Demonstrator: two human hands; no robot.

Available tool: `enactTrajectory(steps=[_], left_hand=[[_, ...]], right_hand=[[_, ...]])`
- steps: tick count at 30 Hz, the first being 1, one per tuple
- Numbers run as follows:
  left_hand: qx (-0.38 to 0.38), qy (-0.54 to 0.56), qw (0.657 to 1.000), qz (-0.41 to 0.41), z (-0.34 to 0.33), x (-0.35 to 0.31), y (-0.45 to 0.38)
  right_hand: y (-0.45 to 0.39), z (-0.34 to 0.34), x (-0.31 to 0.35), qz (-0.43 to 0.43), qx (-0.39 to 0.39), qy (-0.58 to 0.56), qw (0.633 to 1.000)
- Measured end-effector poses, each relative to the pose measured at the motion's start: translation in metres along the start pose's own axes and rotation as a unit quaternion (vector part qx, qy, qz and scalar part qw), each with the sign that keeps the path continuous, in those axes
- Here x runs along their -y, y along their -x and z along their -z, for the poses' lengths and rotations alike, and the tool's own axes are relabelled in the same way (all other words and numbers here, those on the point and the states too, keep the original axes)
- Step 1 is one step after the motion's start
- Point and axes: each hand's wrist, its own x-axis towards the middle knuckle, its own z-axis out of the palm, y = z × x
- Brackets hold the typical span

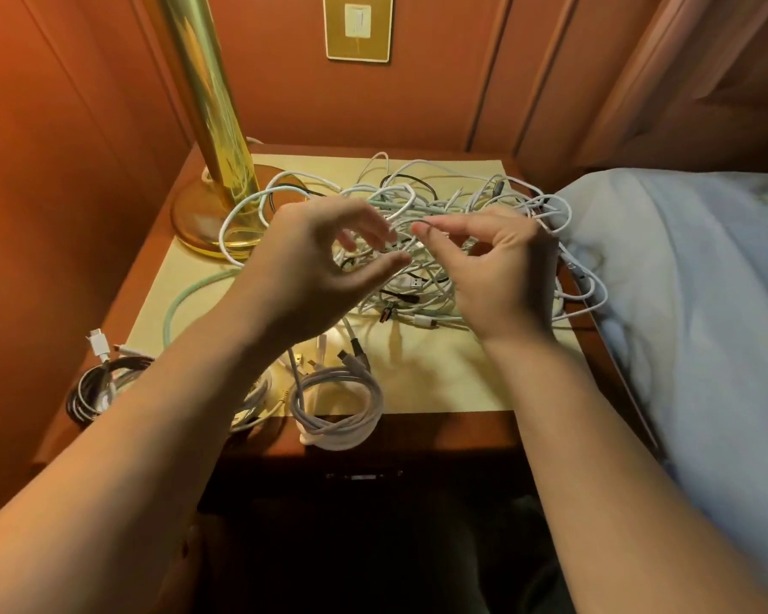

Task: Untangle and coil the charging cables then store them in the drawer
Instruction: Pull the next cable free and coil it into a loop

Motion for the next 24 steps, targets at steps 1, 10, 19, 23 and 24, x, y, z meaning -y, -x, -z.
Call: enactTrajectory(steps=[1,10,19,23,24], left_hand=[[-0.005,0.006,1.0,-0.01,-0.002,-0.002,0.0],[-0.03,0.161,0.986,0.04,0.005,0.001,-0.004],[-0.061,0.344,0.93,0.113,0.011,-0.002,-0.003],[-0.079,0.294,0.944,0.128,0.017,0.005,-0.003],[-0.076,0.259,0.954,0.128,0.018,0.009,-0.004]], right_hand=[[0.0,0.0,0.001,0.007,0.001,0.001,1.0],[0.006,0.0,-0.005,-0.013,0.043,0.135,0.99],[0.009,-0.01,0.001,-0.046,0.042,0.154,0.986],[0.004,-0.015,0.006,-0.063,-0.013,-0.017,0.998],[0.002,-0.015,0.009,-0.07,-0.014,-0.079,0.994]])
